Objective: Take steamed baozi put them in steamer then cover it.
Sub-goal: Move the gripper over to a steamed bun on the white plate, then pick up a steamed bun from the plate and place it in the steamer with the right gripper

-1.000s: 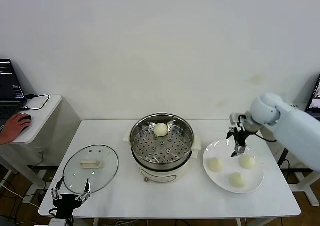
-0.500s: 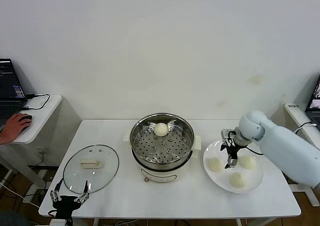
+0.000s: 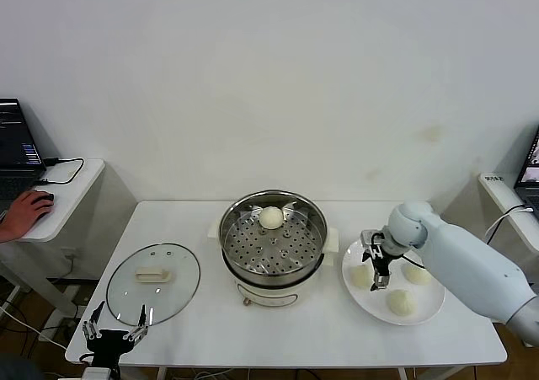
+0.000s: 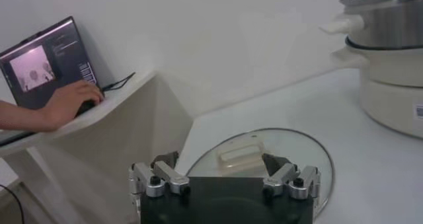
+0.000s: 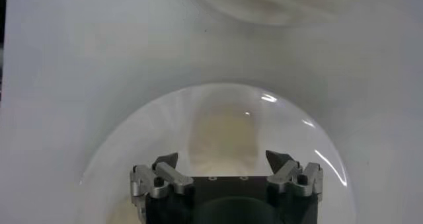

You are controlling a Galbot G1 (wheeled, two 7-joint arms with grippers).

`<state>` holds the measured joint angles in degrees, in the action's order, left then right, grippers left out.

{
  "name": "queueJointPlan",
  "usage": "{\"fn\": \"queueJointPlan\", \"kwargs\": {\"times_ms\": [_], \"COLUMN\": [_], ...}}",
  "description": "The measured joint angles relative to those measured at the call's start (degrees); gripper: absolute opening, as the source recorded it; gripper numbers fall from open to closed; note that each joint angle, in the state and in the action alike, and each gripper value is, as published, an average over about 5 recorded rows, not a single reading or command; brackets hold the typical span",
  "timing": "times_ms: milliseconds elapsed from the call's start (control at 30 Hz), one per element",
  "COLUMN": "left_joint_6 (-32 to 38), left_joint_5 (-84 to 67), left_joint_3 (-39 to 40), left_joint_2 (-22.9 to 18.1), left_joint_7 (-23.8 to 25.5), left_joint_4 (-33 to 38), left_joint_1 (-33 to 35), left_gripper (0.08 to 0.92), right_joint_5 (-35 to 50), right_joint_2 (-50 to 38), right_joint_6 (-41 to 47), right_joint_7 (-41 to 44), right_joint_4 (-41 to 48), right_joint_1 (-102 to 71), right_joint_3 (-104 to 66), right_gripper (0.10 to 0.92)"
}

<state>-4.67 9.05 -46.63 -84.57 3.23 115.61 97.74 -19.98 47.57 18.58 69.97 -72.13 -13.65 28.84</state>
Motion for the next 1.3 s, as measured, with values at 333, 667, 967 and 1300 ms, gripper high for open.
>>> {"fn": "queueJointPlan", "kwargs": {"times_ms": [333,667,967,1300], "left_joint_6": [0.09,0.10,0.13,0.13], "left_joint_5": [0.00,0.00,0.00,0.01], "left_joint_3": [0.03,0.22,0.42,1.06], "left_joint_2": [0.08,-0.11,-0.26,0.00], "left_joint_7": [-0.13,-0.22,-0.29,-0.23], "left_joint_4": [-0.58,-0.59,-0.27,0.17], "left_joint_1": [-0.02,0.08,0.00,-0.57], "left_gripper": [0.823,0.823,0.823,0.823], "right_joint_5": [-0.08,1.28,3.87,12.35], "right_joint_2": [0.68,-0.05,-2.91,-7.49], "right_joint_6": [-0.25,-0.04,1.01,3.47], "right_joint_7": [-1.35,-1.61,-0.13,3.01], "right_joint_4": [1.70,1.24,-1.47,-6.45], "right_joint_1": [-0.96,-0.93,1.72,14.46], "right_joint_3": [-0.57,-0.99,-0.32,6.75], "right_gripper": [0.813,0.630,0.619,0.619]}}
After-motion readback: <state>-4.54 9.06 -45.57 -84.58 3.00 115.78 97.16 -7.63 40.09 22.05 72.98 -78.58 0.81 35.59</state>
